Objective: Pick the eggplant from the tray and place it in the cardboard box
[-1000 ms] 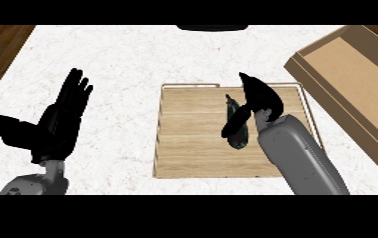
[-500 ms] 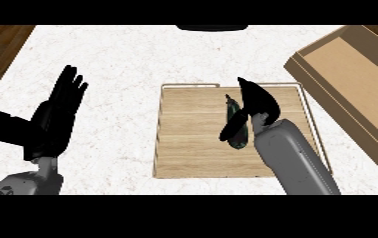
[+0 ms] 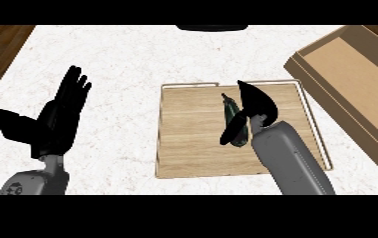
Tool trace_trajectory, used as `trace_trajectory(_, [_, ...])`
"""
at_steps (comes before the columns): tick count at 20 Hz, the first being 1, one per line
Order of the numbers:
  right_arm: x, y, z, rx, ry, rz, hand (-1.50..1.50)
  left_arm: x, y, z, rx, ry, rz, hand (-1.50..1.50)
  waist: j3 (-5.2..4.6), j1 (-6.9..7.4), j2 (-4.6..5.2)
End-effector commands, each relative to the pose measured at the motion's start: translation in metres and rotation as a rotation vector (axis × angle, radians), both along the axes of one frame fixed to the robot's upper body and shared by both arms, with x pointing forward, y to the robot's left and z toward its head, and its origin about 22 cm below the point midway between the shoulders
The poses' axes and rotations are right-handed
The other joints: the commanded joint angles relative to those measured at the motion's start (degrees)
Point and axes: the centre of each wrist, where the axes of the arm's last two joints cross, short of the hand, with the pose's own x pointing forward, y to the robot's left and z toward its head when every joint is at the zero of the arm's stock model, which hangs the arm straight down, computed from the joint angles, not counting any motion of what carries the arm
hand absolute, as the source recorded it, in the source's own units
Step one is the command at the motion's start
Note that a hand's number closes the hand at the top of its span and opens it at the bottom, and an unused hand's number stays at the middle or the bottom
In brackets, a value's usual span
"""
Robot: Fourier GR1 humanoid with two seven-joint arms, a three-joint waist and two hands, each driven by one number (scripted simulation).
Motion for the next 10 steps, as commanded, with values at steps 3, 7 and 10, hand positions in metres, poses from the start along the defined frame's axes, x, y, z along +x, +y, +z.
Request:
trace_trajectory(3, [0.0,0.011,-0.014,-0.063,0.011,0.048,1.5,0.003,0.002,0.012,0.002,0.002,0.009,0.0,0.04,0.15,0.09])
trace_trajectory(7, [-0.011,0.025,-0.02,-0.126,-0.03,0.107,1.5,0.006,0.006,0.023,-0.005,-0.01,0.004,0.0,0.04,0.21,0.09])
trace_trajectory(10, [-0.004,0.016,-0.013,-0.156,-0.062,0.114,1.5,-0.014,0.004,-0.001,-0.005,-0.009,0.002,0.0,0.04,0.29,0.07])
